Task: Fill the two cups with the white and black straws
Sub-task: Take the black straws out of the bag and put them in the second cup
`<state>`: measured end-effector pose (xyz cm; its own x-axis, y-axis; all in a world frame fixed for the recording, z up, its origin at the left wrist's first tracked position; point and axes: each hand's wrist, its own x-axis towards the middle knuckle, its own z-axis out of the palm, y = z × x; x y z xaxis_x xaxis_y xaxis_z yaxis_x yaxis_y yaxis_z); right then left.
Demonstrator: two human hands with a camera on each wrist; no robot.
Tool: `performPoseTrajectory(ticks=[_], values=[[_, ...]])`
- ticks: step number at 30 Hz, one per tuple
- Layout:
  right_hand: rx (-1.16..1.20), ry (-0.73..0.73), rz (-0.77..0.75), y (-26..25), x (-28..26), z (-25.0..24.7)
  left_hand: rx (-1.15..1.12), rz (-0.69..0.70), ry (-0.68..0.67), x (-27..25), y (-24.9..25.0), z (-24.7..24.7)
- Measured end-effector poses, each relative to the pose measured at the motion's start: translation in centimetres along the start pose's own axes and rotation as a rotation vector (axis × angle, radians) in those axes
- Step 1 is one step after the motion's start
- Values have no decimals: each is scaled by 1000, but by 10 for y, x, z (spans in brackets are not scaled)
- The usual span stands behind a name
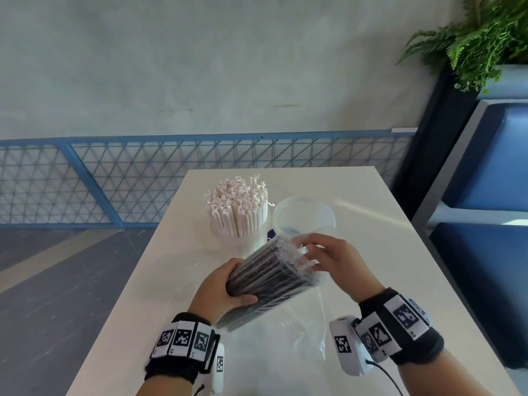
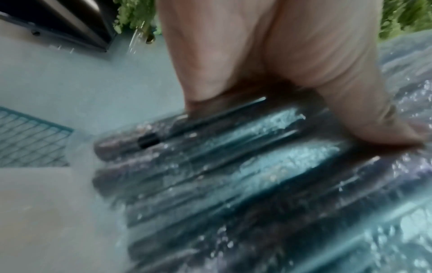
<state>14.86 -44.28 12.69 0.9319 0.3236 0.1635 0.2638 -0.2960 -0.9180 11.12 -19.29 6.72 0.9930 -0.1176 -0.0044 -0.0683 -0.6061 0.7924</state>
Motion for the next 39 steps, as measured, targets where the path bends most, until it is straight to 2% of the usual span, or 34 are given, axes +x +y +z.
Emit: performPoseTrajectory(ticks=[2,6,8,13,16,23,28,34,39], values=[[75,-5,107,6,0,1,-8,-4,-15,0,-3,3],[-243,-101,-56,12,2,6,12,-12,-24,1,-8,8],[-245,-107,-107,9,5,10,5,-30,-45,3,-8,9],[-133,81,-204,-4,9,31,-61,-33,-15,5,-6,13],[-167,189,-142,2,13,40,-100,-49,38,3,-8,14],[8,295,-14,1,13,31,-74,-51,27,6,-13,14],[64,306,-5,-2,9,9,-25,-39,-18,11,-15,14],[116,389,4,2,12,-19,-21,-24,-30,13,-16,10],[133,425,-24,-1,9,-18,-42,-23,-27,11,-19,6]])
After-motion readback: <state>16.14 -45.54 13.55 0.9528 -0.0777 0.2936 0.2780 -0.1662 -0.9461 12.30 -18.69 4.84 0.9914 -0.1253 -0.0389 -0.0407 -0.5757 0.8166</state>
